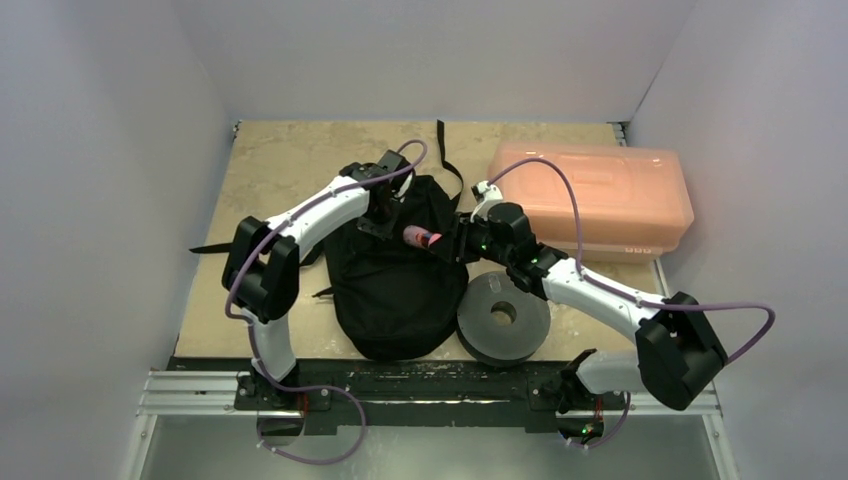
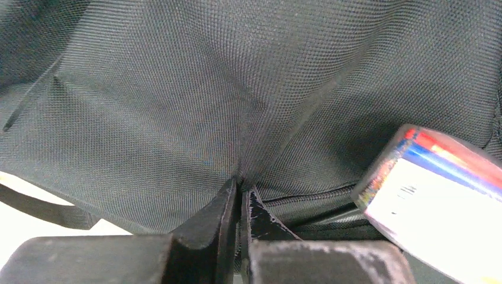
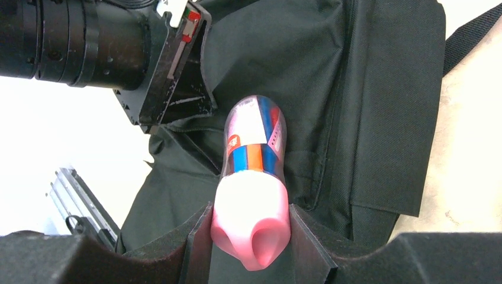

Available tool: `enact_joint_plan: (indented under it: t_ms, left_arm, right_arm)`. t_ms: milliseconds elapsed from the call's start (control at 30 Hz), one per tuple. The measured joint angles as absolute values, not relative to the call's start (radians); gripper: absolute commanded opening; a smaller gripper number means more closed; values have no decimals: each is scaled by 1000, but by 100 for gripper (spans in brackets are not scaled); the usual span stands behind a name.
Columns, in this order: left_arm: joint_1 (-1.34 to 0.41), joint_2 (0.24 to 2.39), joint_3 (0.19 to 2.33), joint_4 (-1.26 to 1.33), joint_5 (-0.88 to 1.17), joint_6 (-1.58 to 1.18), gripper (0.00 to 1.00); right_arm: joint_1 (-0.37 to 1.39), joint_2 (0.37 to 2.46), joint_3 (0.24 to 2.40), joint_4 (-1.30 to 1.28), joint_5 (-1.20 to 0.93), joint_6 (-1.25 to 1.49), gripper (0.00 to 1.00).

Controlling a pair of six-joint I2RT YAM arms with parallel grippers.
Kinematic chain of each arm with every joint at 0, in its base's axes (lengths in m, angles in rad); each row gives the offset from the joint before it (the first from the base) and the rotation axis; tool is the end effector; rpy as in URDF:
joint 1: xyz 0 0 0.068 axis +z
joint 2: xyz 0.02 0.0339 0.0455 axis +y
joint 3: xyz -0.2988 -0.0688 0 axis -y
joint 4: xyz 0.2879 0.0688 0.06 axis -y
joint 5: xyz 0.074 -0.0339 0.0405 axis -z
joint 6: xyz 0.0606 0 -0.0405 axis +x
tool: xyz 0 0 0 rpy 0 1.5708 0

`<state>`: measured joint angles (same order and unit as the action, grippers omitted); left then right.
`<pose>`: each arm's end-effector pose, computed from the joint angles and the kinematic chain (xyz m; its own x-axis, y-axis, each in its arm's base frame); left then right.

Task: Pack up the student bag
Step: Place the stationery in the student bag.

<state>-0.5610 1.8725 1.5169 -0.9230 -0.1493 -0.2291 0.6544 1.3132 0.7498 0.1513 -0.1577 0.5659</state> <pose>0.3758 -0.2255 0.2266 -0.9009 0.3008 -0.3129 0.2929 0.9533 0.0733 0.2655 0.2157 0.2458 -0.6518 0.1674 -0.7397 -0.4334 0.7182 0.5444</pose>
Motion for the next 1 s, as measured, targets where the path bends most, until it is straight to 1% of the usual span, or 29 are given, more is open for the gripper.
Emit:
enact_joint_plan:
  t_ms: [167, 300, 467, 600, 700, 800, 900, 967, 1000]
  left_arm:
    - [-561, 1829, 1518, -924, -163, -253, 0]
    - [-554, 1693, 1489, -893, -138, -292, 0]
    - [-493, 1544, 1404, -816, 23, -375, 0]
    - [-429, 1516, 1318, -756, 159, -440, 0]
    - [-405, 1516, 1268, -711, 236, -481, 0]
    - [-400, 1514, 1246, -675, 282, -501, 0]
    - [-391, 1507, 1242, -662, 311, -505, 0]
    - [-381, 1504, 1242, -664, 323, -503, 0]
    - [-375, 1504, 1242, -668, 325, -501, 0]
  right_arm:
    - [660, 1265, 730, 135, -174, 561, 0]
    - [667, 1230, 703, 159, -205, 565, 0]
    - [681, 1228, 660, 228, -250, 588, 0]
    - [704, 1248, 627, 311, -237, 612, 0]
    - [736, 1305, 620, 407, -188, 626, 0]
    - [793, 1405, 621, 532, -114, 627, 0]
    - [860, 1536, 643, 677, -32, 605, 0]
    - [896, 1655, 696, 771, 19, 572, 0]
    - [908, 1711, 728, 805, 41, 554, 2]
